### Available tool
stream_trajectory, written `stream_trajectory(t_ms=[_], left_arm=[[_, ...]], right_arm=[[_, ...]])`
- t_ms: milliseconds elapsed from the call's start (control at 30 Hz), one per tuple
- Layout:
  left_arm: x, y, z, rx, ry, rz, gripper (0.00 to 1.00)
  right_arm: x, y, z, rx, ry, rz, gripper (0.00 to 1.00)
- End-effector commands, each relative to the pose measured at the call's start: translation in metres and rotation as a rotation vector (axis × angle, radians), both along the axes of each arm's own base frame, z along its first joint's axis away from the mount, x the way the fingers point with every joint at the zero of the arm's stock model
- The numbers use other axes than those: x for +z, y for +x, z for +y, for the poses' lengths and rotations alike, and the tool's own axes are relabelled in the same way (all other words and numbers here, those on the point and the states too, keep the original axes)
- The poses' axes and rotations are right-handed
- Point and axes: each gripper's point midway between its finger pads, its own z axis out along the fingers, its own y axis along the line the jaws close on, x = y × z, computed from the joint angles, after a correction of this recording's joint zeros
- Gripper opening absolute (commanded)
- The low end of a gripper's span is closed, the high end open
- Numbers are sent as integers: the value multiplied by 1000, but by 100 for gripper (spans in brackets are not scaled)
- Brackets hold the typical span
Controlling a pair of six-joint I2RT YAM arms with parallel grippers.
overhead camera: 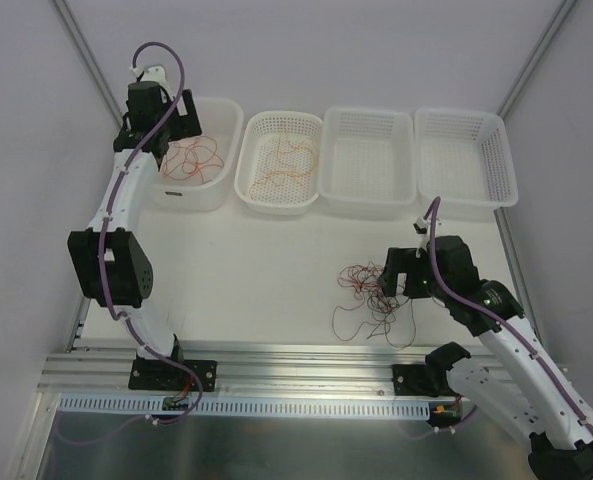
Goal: Untangle the cables
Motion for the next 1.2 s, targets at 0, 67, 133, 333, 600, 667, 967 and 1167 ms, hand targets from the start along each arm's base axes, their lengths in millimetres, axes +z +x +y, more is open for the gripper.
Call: stream_trajectory(t_ms=[0, 67, 133, 333, 600, 667, 967, 1167], left_arm=[[68, -42, -11, -27, -96, -142, 99], [68, -71, -19, -41, -149, -134, 99], [80, -102, -33, -82, -216, -158, 99], [44, -187, -79, -204, -339, -74, 99], [-39, -283, -170, -438, -474, 152, 99], [-61, -298, -185, -465, -501, 227, 99], [-128, -340, -236, -507, -480, 433, 99], [-139, -342, -249, -501, -464, 467, 99]], right_arm=[[13, 1, -4, -14, -9, -31, 97], [10, 1, -8, -31, -23, -20, 97], [9, 1, -9, -42, -28, -15, 97], [-7, -1, -30, -157, -106, 34, 97], [-49, -3, -27, -210, -105, 143, 98], [-61, -3, -27, -228, -102, 161, 99], [-105, 10, 9, -143, -45, 278, 93], [-95, 39, 62, 12, 29, 290, 69]])
